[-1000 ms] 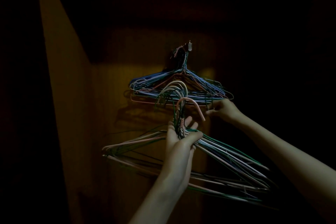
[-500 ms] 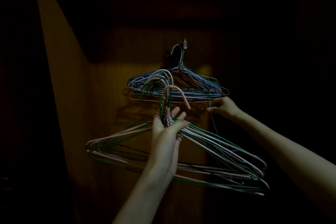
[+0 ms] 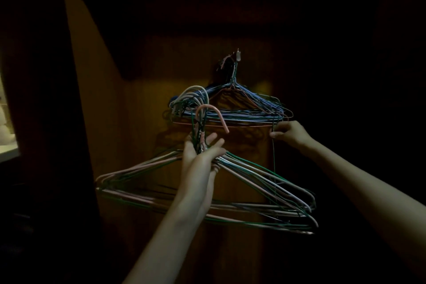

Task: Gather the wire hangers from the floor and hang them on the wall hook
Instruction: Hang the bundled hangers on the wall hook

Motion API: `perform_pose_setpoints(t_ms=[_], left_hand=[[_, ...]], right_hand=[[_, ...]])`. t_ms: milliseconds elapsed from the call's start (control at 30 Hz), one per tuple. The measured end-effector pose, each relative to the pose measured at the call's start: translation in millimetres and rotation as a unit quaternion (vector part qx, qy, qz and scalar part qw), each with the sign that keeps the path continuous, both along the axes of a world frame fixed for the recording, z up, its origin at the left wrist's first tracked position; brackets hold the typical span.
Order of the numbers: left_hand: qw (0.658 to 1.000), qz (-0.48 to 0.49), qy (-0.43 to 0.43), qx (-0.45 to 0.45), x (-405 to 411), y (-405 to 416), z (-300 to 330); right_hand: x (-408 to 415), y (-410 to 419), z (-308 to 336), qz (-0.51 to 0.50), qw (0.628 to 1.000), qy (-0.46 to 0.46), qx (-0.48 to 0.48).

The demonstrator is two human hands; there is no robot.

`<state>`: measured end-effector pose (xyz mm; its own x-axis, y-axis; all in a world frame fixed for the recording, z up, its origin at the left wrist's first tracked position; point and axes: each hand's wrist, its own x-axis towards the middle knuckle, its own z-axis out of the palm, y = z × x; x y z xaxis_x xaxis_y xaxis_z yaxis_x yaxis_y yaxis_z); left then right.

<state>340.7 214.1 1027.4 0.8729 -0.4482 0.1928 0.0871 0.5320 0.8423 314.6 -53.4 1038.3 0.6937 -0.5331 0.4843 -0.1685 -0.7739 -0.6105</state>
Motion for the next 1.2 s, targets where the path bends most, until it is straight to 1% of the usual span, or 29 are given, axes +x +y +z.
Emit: perform_pose_setpoints(t_ms=[33, 67, 133, 233, 400, 600, 733, 833, 967, 1067, 1200], left_hand=[[1.0, -0.003, -0.012, -0.024, -7, 3, -1], [0.999, -0.006, -0.023, -0.029, -15, 8, -1], [0.999, 0.009, -0.036, -0.023, -14, 10, -2], [0.999, 0.012, -0.03, -0.024, -11, 12, -2], [0.999, -0.005, -0.013, -0.03, -12, 9, 2], [1.0, -0.014, -0.017, -0.012, -13, 4, -1], [0.999, -0.021, -0.027, -0.01, -15, 3, -4], [0.999, -0.028, -0.032, 0.001, -21, 1, -5], [0.998, -0.038, -0.041, 0.01, -29, 0, -7], [0.998, -0.04, -0.046, 0.014, -32, 0, -10], [0.998, -0.041, -0.045, 0.011, -30, -4, -14]], right_hand=[[-1, 2, 4, -0.001, 1.0, 0.002, -0.013], [-2, 4, 8, -0.005, 1.0, 0.009, -0.028], [-2, 3, 14, -0.016, 0.999, 0.018, -0.049], [-5, -2, 19, -0.026, 0.997, 0.03, -0.066], [-9, 0, 12, -0.013, 1.0, 0.023, -0.005], [-18, 2, 6, 0.001, 1.0, 0.02, -0.011], [-20, 3, 4, -0.005, 1.0, -0.003, -0.013], [-19, 7, 2, -0.005, 0.999, 0.002, -0.05], [-16, 14, -4, -0.032, 0.992, 0.036, -0.113], [-12, 21, -7, 0.007, 0.993, 0.01, -0.12], [-10, 39, -4, 0.064, 0.994, -0.036, -0.079]])
